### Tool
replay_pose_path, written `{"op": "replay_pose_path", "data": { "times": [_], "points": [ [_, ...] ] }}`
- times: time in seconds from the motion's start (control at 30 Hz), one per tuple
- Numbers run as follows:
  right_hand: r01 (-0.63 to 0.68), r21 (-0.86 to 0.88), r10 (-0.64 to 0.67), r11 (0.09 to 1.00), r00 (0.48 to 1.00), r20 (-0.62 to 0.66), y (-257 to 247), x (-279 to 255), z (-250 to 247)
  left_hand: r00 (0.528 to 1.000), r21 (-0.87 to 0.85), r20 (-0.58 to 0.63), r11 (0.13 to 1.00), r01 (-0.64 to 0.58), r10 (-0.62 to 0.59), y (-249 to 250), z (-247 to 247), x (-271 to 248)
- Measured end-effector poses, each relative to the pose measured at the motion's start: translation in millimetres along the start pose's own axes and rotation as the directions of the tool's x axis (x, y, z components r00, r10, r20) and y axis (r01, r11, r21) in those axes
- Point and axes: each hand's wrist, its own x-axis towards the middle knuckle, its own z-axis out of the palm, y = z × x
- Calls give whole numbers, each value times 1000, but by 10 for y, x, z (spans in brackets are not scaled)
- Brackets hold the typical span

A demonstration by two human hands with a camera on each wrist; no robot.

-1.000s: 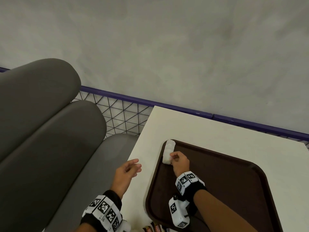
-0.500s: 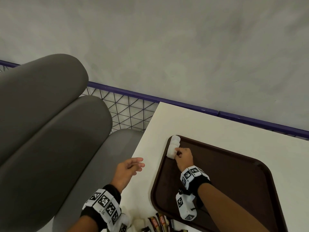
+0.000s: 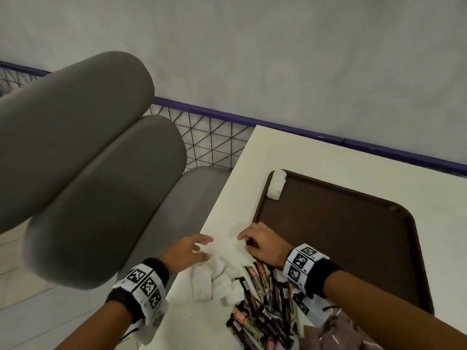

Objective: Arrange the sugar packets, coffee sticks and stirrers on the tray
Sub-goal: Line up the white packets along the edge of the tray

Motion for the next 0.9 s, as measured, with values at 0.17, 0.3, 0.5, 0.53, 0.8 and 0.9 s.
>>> {"op": "replay_pose_path", "data": {
  "times": [0.17,0.3,0.5,0.53,0.8,0.9],
  "points": [
    [-100,-112,118,989,979,165,-152,32,4,999,88,-8,995,46,-45,-43,37,-66],
    [-104,-384,180,917,969,169,-232,39,32,998,89,-24,995,54,-52,39,113,-17],
    [-87,-547,164,832,982,93,-329,47,211,995,157,-90,986,57,-43,137,215,122],
    [-103,-537,177,837,980,89,-335,56,228,995,169,-91,984,60,-45,151,236,146],
    [-227,-325,262,918,963,68,-311,114,295,992,246,-126,968,39,-8,149,267,211],
    [-281,-151,294,948,953,74,-321,144,248,988,227,-153,974,7,28,118,235,184]
  ]
}}
